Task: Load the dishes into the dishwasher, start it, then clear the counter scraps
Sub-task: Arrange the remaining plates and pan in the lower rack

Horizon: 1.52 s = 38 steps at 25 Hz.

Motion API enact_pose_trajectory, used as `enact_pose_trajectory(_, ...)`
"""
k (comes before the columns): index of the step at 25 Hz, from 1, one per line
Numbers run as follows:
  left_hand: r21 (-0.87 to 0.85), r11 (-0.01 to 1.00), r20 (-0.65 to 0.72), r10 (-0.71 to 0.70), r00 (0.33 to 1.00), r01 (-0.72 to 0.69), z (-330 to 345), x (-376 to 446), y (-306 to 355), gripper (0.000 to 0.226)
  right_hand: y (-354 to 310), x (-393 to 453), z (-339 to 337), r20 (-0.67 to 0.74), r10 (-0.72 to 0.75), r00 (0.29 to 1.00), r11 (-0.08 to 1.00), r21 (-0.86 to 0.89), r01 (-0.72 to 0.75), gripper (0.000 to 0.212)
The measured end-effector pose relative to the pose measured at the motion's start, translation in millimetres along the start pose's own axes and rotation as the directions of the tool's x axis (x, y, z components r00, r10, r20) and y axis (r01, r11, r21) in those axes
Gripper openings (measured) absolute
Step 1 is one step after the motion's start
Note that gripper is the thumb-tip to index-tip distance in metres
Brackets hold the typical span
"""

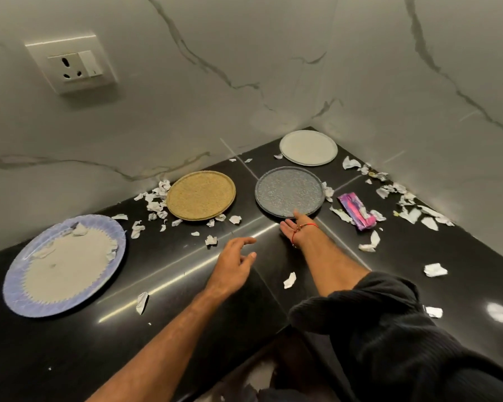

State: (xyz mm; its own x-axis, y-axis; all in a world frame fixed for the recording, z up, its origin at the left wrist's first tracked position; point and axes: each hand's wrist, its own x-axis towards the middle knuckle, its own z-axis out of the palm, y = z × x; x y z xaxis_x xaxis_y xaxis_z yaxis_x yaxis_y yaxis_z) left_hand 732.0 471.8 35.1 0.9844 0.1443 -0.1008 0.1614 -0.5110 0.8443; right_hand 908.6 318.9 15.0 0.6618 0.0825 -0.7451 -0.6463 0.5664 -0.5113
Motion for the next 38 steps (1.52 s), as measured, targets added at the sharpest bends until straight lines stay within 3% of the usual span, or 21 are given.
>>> enact_pose_trajectory(4,-0.009,0.998,0.011,-0.067,0.998,0.067,-11,-5,-15,0.033,6,15,2,-0.007,-0.003,1.0,1.0,-0.029,0.002,0.035)
enact_pose_trajectory(7,-0.033,0.996,0.02,-0.087,0.996,0.087,-19,-10,-23,0.032,7,2,3,-0.005,-0.122,0.993,0.991,-0.051,0.122,0.026)
enact_pose_trajectory(9,-0.063,0.996,0.013,-0.066,0.998,0.067,-23,-13,-23,0.03,11,-22,-1,-0.018,-0.212,0.977,0.973,0.087,0.212,0.023)
enact_pose_trajectory(12,-0.175,0.981,0.039,-0.074,0.996,0.08,-27,-24,-3,0.032,36,-88,-19,0.018,-0.227,0.974,0.926,0.312,0.211,0.01)
enact_pose_trajectory(16,-0.455,0.883,0.181,-0.037,0.983,0.117,-21,-54,37,0.069,96,-184,-59,0.069,-0.229,0.971,0.897,0.401,0.183,0.007)
enact_pose_trajectory(17,-0.502,0.856,0.22,-0.011,0.975,0.123,-14,-66,46,0.065,113,-205,-73,0.074,-0.245,0.967,0.898,0.392,0.198,0.007)
enact_pose_trajectory(20,-0.551,0.822,0.249,0.0,0.968,0.142,13,-116,68,0.025,158,-259,-121,0.042,-0.28,0.959,0.911,0.325,0.252,0.016)
enact_pose_trajectory(24,-0.503,0.862,0.306,0.108,0.946,0.064,44,-182,82,0.029,217,-328,-194,-0.1,-0.387,0.917,0.921,0.0,0.389,0.03)
enact_pose_trajectory(26,-0.463,0.884,0.408,0.15,0.9,0.062,59,-216,87,0.028,251,-359,-241,-0.257,-0.547,0.797,0.831,-0.279,0.481,0.045)
enact_pose_trajectory(27,-0.438,0.897,0.469,0.17,0.867,0.062,68,-235,90,0.024,271,-373,-267,-0.316,-0.651,0.691,0.744,-0.448,0.496,0.051)
enact_pose_trajectory(29,-0.367,0.928,0.595,0.184,0.782,0.06,87,-272,98,0.016,310,-400,-318,-0.323,-0.832,0.452,0.522,-0.733,0.436,0.052)
enact_pose_trajectory(30,-0.319,0.946,0.654,0.177,0.735,0.056,99,-292,102,0.016,328,-414,-341,-0.301,-0.87,0.39,0.454,-0.798,0.397,0.055)
enact_pose_trajectory(32,-0.233,0.972,0.746,0.163,0.646,0.023,123,-327,108,0.023,355,-439,-377,-0.213,-0.908,0.36,0.339,-0.878,0.337,0.06)
enact_pose_trajectory(35,-0.122,0.992,0.852,0.109,0.511,-0.007,169,-395,112,0.026,393,-476,-435,-0.097,-0.909,0.406,0.214,-0.943,0.254,0.057)
enact_pose_trajectory(38,0.02,1.0,0.918,-0.015,0.396,-0.007,221,-468,109,0.028,439,-506,-498,-0.173,-0.874,0.455,0.306,-0.922,0.236,0.059)
